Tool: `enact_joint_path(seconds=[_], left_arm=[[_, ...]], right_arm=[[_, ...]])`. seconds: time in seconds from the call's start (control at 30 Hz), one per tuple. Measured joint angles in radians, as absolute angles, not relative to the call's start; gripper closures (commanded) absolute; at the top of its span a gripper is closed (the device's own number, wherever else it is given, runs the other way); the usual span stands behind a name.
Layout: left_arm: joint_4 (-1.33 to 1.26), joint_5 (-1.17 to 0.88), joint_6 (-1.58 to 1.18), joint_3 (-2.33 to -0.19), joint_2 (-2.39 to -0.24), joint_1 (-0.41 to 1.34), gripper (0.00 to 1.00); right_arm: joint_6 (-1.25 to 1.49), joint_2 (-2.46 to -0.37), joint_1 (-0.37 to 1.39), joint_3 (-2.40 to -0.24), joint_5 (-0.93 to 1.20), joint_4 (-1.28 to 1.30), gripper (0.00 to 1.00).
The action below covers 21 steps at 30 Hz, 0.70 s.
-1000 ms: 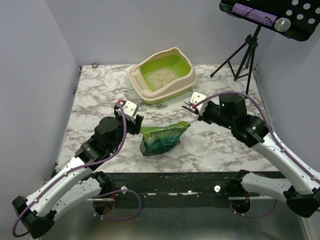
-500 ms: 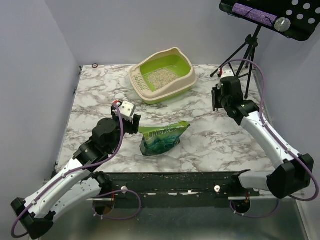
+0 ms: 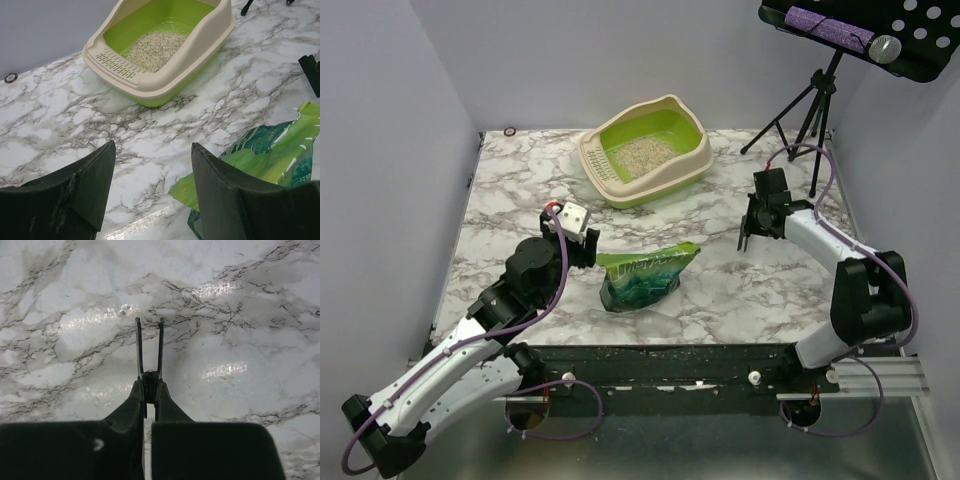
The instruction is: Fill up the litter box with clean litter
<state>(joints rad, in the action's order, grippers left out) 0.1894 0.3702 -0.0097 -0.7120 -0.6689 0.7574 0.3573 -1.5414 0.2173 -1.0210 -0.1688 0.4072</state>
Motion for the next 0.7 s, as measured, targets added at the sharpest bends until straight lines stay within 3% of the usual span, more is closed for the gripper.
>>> enact_joint_path(seconds=[0.13,0.23,0.4,0.6,0.67,0.7], left_arm=[[0.189,0.372,-0.01,-0.712,-0.677,0.76,0.29],[0.193,0.385,-0.011,-0.712,-0.689,0.76,0.29],[0.22,0.463,-0.036,-0.712,-0.712,0.762,0.28],[0.33,0.542,-0.149,-0.79,-0.775,0.762,0.2],[0.4,0.552,-0.222,-0.859,-0.793,0.762,0.13],[0.43,0.552,-0.261,-0.891,-0.795,0.761,0.04]], right_arm=[[0.386,-1.59,0.207,-1.021,-0.161,0.392,0.51],[0.399,-1.601,0.207,-1.021,-0.155,0.384,0.4],[0.4,-1.598,0.207,-1.021,-0.123,0.376,0.31],[0.39,-1.525,0.208,-1.021,-0.067,0.374,0.25],[0.388,-1.48,0.212,-1.021,-0.054,0.371,0.23],[0.387,-1.456,0.218,-1.021,-0.049,0.366,0.23]])
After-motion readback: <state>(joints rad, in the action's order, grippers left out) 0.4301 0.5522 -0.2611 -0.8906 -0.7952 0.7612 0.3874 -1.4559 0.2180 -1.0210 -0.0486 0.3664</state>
